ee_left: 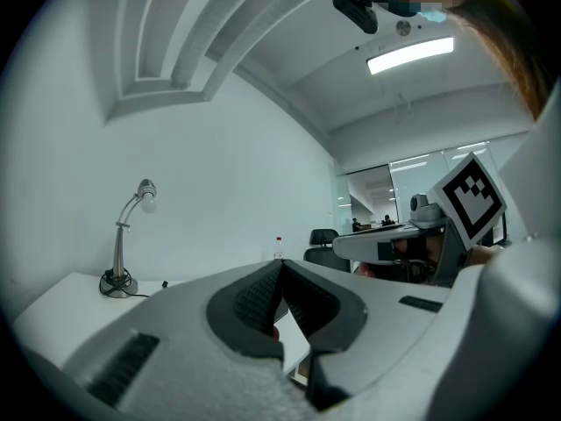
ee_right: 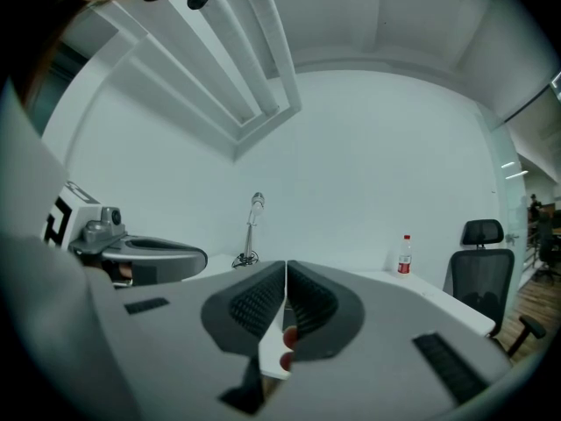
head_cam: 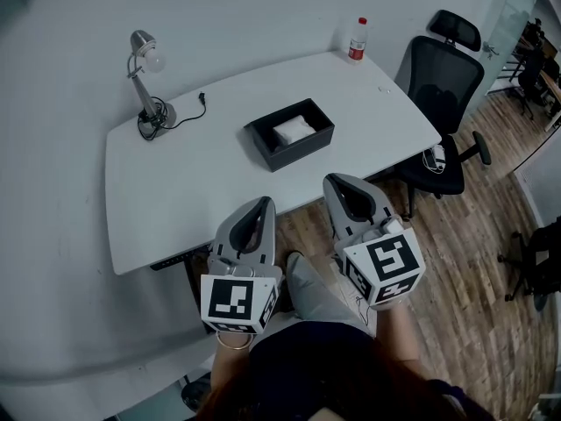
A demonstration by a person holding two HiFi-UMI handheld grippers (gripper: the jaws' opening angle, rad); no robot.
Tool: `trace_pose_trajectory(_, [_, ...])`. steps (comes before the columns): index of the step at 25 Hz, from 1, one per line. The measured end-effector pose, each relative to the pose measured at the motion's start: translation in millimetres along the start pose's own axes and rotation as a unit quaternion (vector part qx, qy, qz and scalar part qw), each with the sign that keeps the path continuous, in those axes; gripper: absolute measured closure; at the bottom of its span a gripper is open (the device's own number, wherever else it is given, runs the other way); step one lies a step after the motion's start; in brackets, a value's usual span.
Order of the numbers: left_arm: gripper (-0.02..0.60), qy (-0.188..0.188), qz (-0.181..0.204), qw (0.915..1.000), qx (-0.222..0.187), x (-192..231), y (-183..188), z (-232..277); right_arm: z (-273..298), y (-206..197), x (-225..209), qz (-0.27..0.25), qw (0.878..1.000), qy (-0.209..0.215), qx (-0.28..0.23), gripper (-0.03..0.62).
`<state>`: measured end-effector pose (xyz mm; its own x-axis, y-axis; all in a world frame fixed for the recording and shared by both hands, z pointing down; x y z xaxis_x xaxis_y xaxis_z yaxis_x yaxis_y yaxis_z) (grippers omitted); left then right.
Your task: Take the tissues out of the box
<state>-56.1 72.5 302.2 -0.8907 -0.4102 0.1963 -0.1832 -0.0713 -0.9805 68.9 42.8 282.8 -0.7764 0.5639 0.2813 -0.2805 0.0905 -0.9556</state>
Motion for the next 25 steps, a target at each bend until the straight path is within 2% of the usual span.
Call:
trace_pose_trajectory(13, [0.557,-0.013,0.000,0.9999,0.007,21,-1,38,38,-9,-20,-0.001,1.000,-0.007,0.013,0.565])
trace_pose_trajectory(25, [0.557,-0.018,0.003,0.9998,0.005,50,9,78,89,-17,-34,-0.015,0.999,0.011,0.037,0.528])
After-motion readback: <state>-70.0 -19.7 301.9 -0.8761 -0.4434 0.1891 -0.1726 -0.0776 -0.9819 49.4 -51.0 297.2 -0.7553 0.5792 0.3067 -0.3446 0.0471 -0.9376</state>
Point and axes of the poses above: the fingertips, and each gripper's own axes: z forward along the fingers, x to its left, y out of its top, the point moved 3 cm from there along -z, backward along the fingers, and after that the axes turned 12 degrees about -z, right-handed, at the moved point
